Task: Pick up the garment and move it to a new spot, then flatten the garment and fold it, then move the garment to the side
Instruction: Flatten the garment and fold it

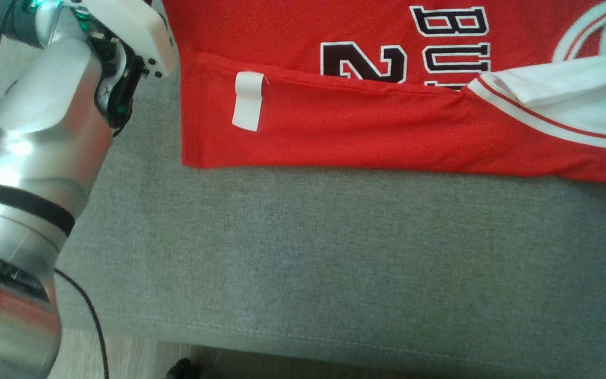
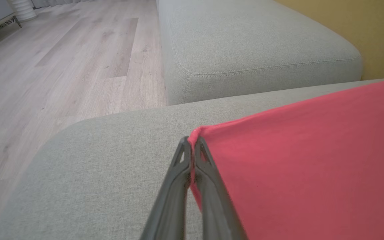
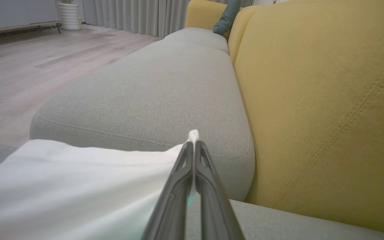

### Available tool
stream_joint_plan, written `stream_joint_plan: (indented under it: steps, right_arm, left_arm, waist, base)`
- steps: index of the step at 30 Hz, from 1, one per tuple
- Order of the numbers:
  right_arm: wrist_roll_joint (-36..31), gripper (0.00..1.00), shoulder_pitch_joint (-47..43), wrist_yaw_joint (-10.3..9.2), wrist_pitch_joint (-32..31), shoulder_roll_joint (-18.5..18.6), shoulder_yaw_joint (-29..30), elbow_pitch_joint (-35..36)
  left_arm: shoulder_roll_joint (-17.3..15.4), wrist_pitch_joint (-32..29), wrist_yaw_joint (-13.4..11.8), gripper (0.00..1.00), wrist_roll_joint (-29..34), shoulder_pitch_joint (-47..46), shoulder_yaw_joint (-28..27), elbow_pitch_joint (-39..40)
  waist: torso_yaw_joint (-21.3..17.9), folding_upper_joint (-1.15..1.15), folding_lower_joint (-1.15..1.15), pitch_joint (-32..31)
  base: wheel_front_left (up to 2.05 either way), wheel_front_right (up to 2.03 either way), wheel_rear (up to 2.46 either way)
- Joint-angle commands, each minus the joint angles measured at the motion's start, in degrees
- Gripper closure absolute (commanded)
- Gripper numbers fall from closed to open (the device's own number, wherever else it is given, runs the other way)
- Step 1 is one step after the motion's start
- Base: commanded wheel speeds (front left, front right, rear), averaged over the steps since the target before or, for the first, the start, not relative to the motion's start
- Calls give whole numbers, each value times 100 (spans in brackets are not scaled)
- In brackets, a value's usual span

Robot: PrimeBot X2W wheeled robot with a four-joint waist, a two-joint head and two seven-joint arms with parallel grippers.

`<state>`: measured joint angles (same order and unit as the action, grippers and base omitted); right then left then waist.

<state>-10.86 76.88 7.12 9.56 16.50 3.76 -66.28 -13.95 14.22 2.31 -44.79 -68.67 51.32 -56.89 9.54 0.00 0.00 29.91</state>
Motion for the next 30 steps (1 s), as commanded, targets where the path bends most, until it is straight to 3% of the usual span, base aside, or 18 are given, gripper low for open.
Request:
stream_joint_plan:
  steps: [1, 5, 11, 23, 24, 25, 26, 30]
  right_arm:
    - [-141, 100, 15, 36, 57, -154, 153, 86]
    - [-152, 100, -187, 36, 176, -350, 326, -67]
    - [193, 100, -950, 36, 491, -630, 357, -231]
    - [1923, 100, -3177, 36, 537, -978, -426, 706]
    - [2040, 100, -3324, 36, 485, -982, -495, 697]
    - [2153, 78, -3447, 36, 420, -977, -535, 680]
    - [2278, 4, -3550, 36, 367, -962, -534, 663]
    - [2576, 0, -3779, 36, 387, -864, -495, 743]
  left_arm:
    - [-206, 61, 3, 100, 90, -133, -165, -45]
    - [-190, 73, 17, 100, 133, 61, -242, -135]
    - [-229, 76, -193, 100, 396, 949, -695, 251]
    - [-111, 77, -567, 100, 1015, 3111, -1578, 798]
    - [-89, 77, -632, 87, 1089, 3213, -1646, 821]
    - [-62, 77, -705, 51, 1163, 3310, -1719, 852]
    - [-23, 77, -796, 0, 1208, 3417, -1818, 866]
    - [138, 77, -1203, 0, 1532, 3811, -2263, 1243]
  waist:
    - [-90, 0, 0, -198]
    - [-218, 0, 0, -358]
    - [-463, 0, 0, -780]
    - [-793, 0, 0, -1625]
    - [-799, 0, 0, -1650]
    - [-797, 0, 0, -1669]
    - [-782, 0, 0, -1693]
    - [-632, 0, 0, -1741]
  base:
    - [0, 0, 0]
    - [0, 0, 0]
    - [0, 0, 0]
    - [0, 0, 0]
    - [0, 0, 0]
    - [0, 0, 0]
    - [0, 0, 0]
    - [0, 0, 0]
